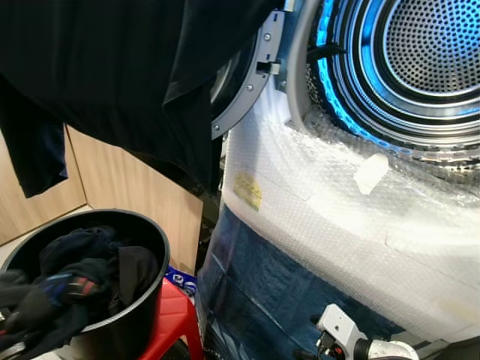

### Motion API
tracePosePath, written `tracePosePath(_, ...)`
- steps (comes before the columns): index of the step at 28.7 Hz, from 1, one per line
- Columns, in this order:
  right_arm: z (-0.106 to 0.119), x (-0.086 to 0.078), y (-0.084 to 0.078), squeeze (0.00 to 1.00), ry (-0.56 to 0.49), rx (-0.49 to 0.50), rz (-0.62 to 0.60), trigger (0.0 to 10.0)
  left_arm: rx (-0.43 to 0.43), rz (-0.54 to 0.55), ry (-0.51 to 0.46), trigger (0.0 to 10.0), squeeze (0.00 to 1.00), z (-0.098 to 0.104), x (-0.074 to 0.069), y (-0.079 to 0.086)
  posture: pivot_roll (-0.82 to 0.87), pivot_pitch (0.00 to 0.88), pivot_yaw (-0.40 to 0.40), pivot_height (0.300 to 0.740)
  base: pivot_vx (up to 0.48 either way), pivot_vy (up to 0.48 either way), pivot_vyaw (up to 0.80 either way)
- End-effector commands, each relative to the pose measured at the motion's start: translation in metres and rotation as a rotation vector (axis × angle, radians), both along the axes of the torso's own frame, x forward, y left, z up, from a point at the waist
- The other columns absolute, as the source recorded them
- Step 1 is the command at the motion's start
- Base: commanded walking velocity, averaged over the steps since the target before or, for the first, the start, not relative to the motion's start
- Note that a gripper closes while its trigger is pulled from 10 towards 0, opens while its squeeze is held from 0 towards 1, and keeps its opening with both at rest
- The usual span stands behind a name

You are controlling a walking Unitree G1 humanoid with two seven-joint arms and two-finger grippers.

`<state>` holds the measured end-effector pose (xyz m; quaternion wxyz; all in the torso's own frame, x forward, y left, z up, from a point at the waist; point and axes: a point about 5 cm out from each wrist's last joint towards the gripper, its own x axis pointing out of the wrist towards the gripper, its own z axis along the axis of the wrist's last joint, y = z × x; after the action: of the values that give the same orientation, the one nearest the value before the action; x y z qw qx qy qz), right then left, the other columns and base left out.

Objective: Clothes washing

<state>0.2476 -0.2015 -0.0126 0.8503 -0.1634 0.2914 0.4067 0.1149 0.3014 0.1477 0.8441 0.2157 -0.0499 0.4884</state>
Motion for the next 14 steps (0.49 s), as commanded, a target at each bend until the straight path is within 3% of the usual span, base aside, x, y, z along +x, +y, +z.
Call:
tracePosePath(1, 0.002, 0.002, -0.007, 0.0, 0.005, -0.022, -0.005, 10.0, -0.019, 0.019, -0.011, 10.0, 0.0, 0.0, -0.001, 0.002, 0.24, 0.0, -0.156, 0.74, 0.0, 0.0, 0.0)
tracePosePath(7, 0.002, 0.001, -0.009, 0.0, 0.005, -0.028, -0.019, 10.0, -0.073, 0.111, -0.044, 10.0, 0.0, 0.001, -0.006, 0.028, 0.23, 0.0, -0.156, 0.74, 0.0, 0.0, 0.0)
tracePosePath(14, 0.002, 0.002, -0.009, 0.0, 0.0, -0.029, -0.028, 10.0, -0.113, 0.118, -0.031, 10.0, 0.0, -0.001, -0.004, 0.041, 0.23, 0.0, -0.154, 0.74, 0.0, 0.0, 0.0)
